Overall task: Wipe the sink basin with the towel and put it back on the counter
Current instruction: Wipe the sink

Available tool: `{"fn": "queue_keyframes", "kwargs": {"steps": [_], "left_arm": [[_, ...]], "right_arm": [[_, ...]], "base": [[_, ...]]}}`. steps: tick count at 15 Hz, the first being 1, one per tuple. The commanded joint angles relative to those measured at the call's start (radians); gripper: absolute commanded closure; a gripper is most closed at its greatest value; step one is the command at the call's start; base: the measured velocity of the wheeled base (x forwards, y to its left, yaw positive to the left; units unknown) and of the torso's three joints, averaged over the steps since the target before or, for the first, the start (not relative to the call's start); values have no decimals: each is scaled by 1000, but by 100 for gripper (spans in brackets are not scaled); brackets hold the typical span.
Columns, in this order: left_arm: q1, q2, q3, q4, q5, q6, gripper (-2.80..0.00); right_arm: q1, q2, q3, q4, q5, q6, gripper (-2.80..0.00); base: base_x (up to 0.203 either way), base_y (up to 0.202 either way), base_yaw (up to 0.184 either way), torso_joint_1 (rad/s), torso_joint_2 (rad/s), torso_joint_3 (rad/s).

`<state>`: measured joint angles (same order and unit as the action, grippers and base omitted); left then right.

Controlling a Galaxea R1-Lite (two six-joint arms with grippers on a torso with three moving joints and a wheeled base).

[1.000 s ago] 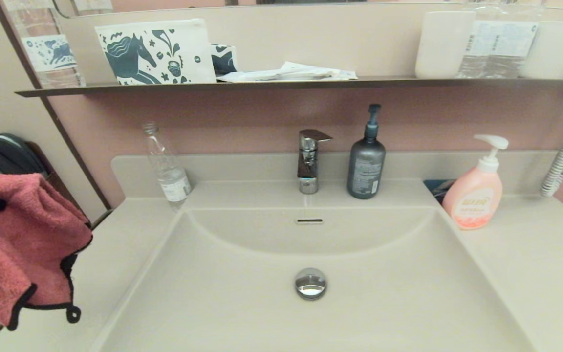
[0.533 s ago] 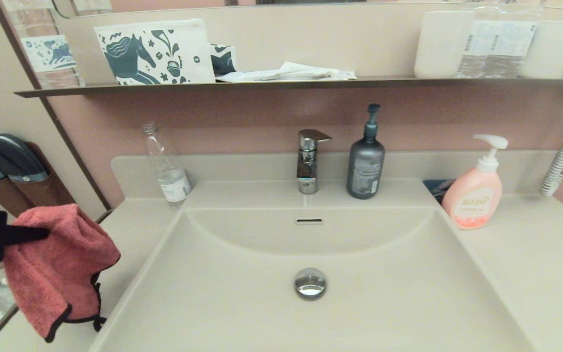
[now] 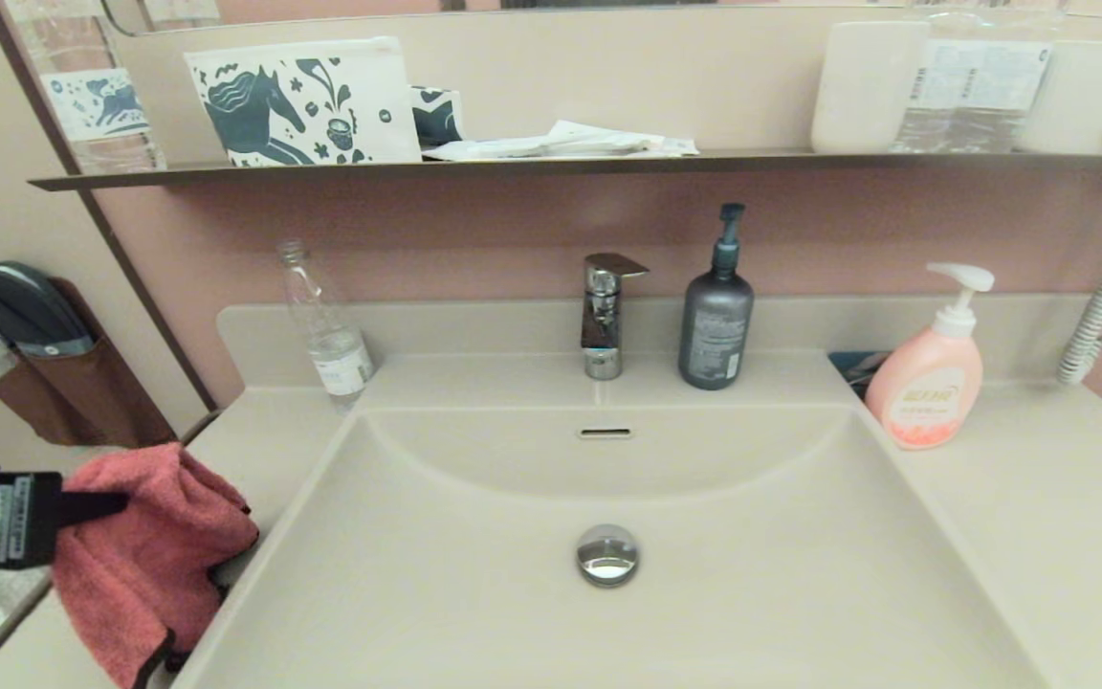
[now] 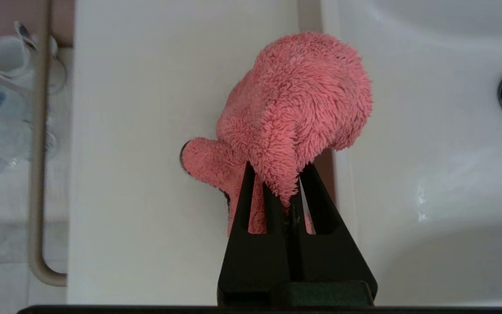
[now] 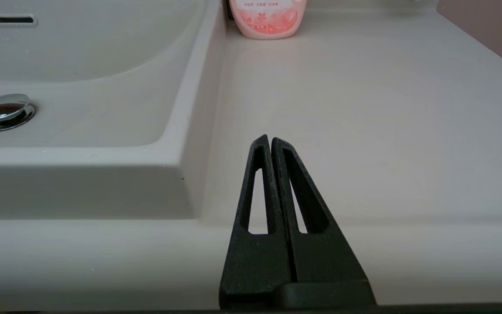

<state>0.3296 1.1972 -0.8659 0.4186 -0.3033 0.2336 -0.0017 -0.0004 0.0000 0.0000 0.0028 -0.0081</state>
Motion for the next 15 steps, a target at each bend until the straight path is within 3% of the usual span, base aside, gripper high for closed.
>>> {"fn": "queue_keyframes", "kwargs": {"steps": [1,5,10,11,15], "left_arm": [[0,1,62,-33,-2,1,0],[-1,37,160,-158,-3,3,0],[-1,52,194,-176,-4,1,0],[-1,62,199,-177,-4,0,-280],[-8,59,222,-181,-9,0,-280]], "right_arm": [[0,0,0,0,0,0,0],[0,0,0,0,0,-1,0],[0,0,0,0,0,0,0],[0,0,0,0,0,0,0],[0,0,0,0,0,-1,0]], "base": [[0,0,0,0,0,0],[0,0,0,0,0,0],[0,0,0,0,0,0],[0,0,0,0,0,0],[0,0,0,0,0,0]]}}
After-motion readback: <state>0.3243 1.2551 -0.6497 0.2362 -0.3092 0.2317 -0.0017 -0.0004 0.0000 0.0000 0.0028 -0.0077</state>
